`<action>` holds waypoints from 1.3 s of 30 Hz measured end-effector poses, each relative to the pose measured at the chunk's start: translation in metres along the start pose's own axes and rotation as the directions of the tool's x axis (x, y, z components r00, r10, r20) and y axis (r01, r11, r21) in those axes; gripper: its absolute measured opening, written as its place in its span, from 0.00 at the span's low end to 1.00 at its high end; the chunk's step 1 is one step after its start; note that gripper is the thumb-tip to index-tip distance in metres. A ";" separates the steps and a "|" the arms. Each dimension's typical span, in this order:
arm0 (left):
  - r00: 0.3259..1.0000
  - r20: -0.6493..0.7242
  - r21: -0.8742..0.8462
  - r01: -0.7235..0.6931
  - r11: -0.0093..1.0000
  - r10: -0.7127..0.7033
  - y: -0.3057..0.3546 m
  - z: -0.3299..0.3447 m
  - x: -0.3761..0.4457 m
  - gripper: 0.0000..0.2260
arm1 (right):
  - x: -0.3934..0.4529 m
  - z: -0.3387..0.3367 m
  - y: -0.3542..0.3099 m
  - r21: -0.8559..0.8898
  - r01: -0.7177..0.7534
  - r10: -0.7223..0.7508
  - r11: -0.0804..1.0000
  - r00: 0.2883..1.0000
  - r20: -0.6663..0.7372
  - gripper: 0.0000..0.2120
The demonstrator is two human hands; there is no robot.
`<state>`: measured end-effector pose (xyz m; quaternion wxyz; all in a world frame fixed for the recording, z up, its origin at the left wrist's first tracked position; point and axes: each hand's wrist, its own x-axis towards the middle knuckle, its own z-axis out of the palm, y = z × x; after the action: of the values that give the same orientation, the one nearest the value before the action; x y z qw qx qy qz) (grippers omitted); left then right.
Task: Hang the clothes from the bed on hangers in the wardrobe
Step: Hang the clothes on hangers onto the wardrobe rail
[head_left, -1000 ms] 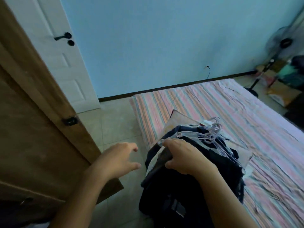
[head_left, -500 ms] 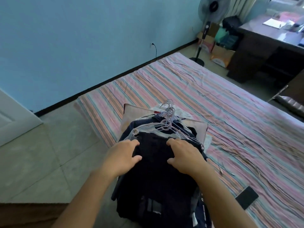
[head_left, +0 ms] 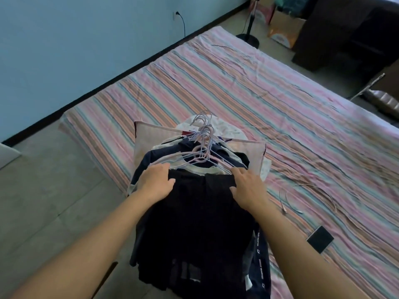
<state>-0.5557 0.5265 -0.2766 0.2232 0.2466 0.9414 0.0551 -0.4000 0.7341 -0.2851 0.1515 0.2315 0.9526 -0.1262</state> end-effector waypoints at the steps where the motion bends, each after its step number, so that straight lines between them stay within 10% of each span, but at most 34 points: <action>1: 1.000 0.019 0.009 -0.009 1.000 0.009 0.000 0.007 0.012 0.19 | 0.009 0.006 0.006 0.006 -0.015 0.015 1.000 1.000 0.024 0.23; 10: 0.986 0.170 0.173 -0.035 0.984 0.006 -0.001 0.058 0.097 0.36 | 0.076 0.058 0.044 0.006 -0.049 0.047 0.999 0.982 0.183 0.39; 22: 0.994 0.018 -0.120 0.108 0.987 -0.107 -0.009 0.065 0.126 0.01 | 0.106 0.073 0.049 0.385 -0.234 0.254 0.893 0.967 -0.002 0.04; 39: 0.991 -0.117 -0.378 -0.106 0.920 0.066 -0.030 0.003 0.025 0.08 | 0.020 0.000 0.028 0.493 -0.085 0.174 0.866 0.975 -0.138 0.06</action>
<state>-0.5864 0.5126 -0.2958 0.2163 0.2362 0.9108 0.2603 -0.4032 0.7662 -0.2967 0.0113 0.3360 0.8827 -0.3284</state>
